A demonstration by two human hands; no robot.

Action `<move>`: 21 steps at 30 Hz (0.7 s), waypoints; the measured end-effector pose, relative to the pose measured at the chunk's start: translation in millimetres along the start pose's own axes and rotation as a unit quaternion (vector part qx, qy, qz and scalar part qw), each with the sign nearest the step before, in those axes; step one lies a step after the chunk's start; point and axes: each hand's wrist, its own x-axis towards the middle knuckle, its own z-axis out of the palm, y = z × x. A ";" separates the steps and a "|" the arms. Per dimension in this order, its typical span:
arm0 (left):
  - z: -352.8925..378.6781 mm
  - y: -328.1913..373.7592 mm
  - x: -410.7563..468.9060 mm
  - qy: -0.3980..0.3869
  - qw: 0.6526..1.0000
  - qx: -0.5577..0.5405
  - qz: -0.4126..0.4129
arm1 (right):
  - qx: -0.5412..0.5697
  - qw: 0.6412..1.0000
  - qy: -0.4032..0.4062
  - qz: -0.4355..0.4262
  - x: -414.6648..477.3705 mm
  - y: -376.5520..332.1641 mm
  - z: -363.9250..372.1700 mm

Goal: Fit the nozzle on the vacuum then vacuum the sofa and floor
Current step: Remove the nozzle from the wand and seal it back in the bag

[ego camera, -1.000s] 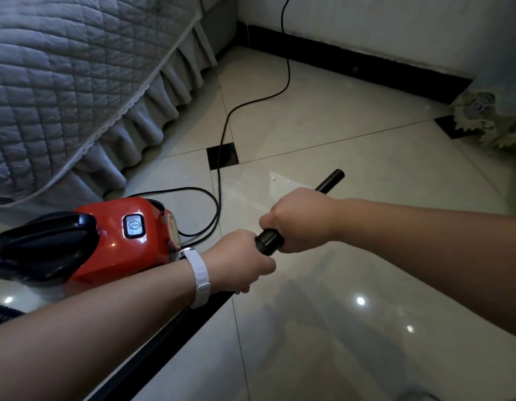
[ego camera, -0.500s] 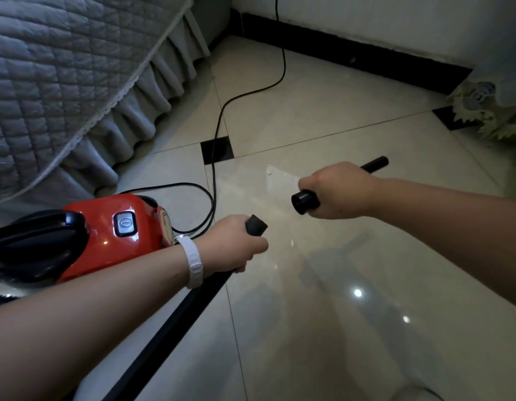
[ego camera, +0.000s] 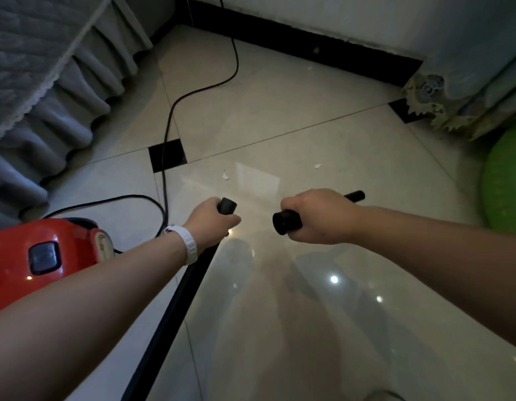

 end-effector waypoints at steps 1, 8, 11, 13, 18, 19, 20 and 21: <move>2.1 3.1 6.4 0.008 1.000 -0.004 0.001 | 0.014 1.000 0.001 0.006 -0.7 2.9 0.4; 30.3 43.8 41.2 0.007 0.995 -0.094 0.014 | 0.052 0.998 0.019 0.030 -4.8 18.2 0.8; 57.6 63.6 48.3 -0.009 0.993 -0.115 0.034 | 0.061 0.997 0.023 0.035 -7.7 21.6 3.5; 69.0 70.6 53.5 -0.018 0.993 -0.110 0.044 | 0.060 0.997 0.024 0.033 -11.3 23.4 4.8; 74.5 53.5 59.1 -0.045 0.998 -0.039 0.026 | 0.066 0.997 0.006 0.041 -20.6 30.0 5.7; 73.5 45.9 58.8 -0.052 0.998 -0.022 0.019 | 0.067 0.997 0.008 0.043 -21.1 30.9 5.9; 71.9 37.6 58.9 -0.056 0.998 -0.006 0.012 | 0.068 0.997 0.010 0.043 -21.3 31.2 5.8; 70.2 29.6 59.1 -0.058 0.998 0.007 0.006 | 0.069 0.997 0.012 0.044 -20.8 31.1 5.3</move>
